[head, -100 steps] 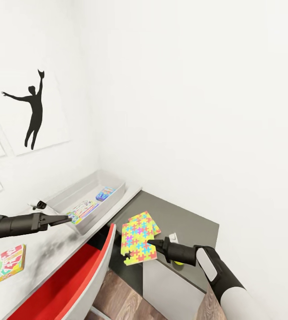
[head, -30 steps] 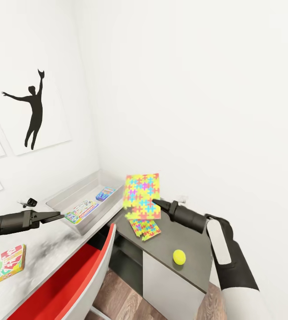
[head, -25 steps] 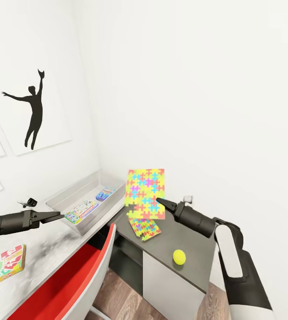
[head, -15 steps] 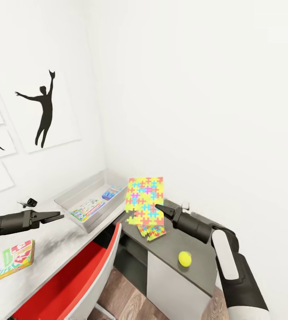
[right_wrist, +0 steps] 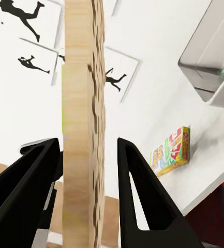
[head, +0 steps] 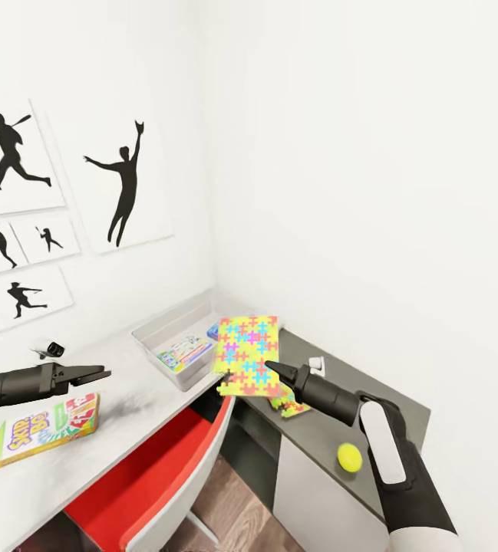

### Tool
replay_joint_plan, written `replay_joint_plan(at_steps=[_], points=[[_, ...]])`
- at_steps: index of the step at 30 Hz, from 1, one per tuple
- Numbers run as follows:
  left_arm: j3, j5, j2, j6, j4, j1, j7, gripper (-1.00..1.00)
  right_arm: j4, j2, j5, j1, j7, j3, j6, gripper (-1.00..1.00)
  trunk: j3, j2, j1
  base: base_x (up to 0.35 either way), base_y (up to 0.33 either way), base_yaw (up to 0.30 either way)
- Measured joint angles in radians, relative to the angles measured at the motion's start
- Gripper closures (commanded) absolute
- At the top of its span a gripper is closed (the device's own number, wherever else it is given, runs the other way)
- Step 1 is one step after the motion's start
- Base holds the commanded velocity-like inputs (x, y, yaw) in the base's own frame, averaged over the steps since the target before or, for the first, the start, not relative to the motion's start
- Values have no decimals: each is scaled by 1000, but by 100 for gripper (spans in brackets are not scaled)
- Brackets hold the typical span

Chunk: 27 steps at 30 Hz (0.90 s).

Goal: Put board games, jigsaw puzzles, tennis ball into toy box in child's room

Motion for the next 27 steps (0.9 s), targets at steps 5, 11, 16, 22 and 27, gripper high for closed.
replay_joint_plan(at_steps=[5, 11, 16, 22, 27], points=[[0, 0, 0, -1, 0, 0, 0, -100, 0, 0, 1, 0, 0, 1, 0, 100, -3, 0, 0, 143, 0, 276], [1, 1, 1, -1, 0, 0, 0, -100, 1, 1, 2, 0, 0, 2, -1, 100, -7, 0, 0, 111, 0, 276], [1, 0, 1, -1, 0, 0, 0, -100, -1, 0, -2, 0, 1, -1, 0, 100, -10, 0, 0, 13, 0, 162], [1, 0, 1, -1, 0, 0, 0, -100, -10, -2, -6, 0, 1, -5, 0, 100, -10, 0, 0, 2, 0, 19], [1, 0, 1, -1, 0, 0, 0, -100, -12, -2, -6, 1, 2, -5, 0, 100, -11, 0, 0, 0, 0, 2]])
